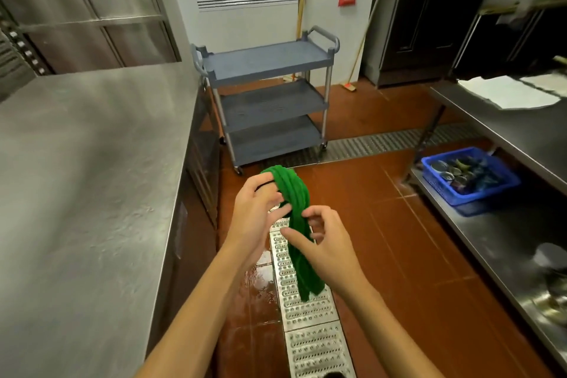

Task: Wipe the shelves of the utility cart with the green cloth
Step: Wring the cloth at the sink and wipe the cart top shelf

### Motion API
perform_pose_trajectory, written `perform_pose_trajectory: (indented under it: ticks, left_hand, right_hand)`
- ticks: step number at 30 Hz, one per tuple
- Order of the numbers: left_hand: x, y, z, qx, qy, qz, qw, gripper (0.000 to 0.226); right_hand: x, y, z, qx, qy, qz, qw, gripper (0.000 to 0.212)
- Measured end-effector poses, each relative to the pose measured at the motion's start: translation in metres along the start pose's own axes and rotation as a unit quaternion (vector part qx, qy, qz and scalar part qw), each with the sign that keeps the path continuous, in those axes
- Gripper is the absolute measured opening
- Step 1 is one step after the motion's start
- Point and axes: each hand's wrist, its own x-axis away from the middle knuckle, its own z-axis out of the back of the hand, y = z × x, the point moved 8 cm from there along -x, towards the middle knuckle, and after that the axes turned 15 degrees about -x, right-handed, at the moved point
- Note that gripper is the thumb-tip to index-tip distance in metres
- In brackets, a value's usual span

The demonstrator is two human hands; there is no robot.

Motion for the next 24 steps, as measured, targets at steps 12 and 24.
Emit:
perform_pose_trajectory:
  ticks: [12,24]
  left_hand:
    - [-0.132,0.025,-0.046,-0.263,0.001,-0.125,0.957,0.073]
    - [-0.231,-0.016,-0.088,-0.333,-0.011,0.003,0.943,0.065]
  right_hand:
    - [-0.177,-0.016,0.054,-0.169,-0.005,0.030,0.985,0.007]
    - [-0.291,-0.011,0.110,-0.211,-0.032,-0.009,0.977,0.015]
